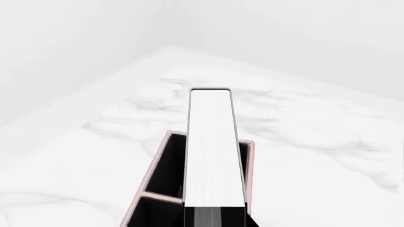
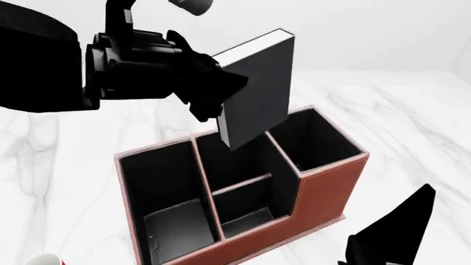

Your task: Pick up the book and place it in the back compartment of the caddy.

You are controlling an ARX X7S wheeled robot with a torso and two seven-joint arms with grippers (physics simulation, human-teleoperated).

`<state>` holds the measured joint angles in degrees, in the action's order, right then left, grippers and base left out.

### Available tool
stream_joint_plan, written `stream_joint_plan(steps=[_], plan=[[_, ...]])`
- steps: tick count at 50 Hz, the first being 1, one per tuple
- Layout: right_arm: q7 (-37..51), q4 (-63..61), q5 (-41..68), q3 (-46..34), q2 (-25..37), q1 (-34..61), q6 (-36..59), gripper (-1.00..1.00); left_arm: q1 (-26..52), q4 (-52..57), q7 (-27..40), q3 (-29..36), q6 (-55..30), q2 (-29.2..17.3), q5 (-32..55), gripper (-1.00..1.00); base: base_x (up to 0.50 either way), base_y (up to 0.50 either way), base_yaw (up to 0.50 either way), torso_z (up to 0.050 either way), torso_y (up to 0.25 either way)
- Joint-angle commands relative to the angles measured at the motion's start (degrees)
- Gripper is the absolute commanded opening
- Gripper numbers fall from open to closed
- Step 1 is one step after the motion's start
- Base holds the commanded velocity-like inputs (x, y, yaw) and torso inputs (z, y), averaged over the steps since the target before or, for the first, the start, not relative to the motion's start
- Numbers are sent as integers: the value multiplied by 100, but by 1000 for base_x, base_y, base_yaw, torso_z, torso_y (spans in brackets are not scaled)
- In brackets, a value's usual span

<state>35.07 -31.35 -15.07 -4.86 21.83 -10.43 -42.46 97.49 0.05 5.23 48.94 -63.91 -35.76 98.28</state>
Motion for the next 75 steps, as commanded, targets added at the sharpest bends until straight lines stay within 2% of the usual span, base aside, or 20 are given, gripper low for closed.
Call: stream_joint_plan(steps=[1, 15, 45, 68, 75], plan=[[-99, 28, -120, 81, -83, 12, 9, 100, -384, -258, -41, -150, 193, 103, -79, -100, 0, 0, 0, 10, 0], [-54, 95, -150, 44, -67, 8, -27, 100, -833, 392, -315, 29, 225, 18, -269, -100, 0, 0, 0, 0, 1], [-11, 121, -147, -47, -18, 22, -3, 100, -850, 1176, -1305, 161, 535, -74, -1240, -100, 0, 0, 0, 0, 1], [42, 127, -135, -67, 22, 42, 17, 100, -593, 1155, -1722, 520, 506, 51, -2016, -100, 0, 0, 0, 0, 1], [46, 139, -156, -105, 22, 46, 18, 100, -547, 1207, -1705, 464, 577, 94, -2013, -100, 0, 0, 0, 0, 1]])
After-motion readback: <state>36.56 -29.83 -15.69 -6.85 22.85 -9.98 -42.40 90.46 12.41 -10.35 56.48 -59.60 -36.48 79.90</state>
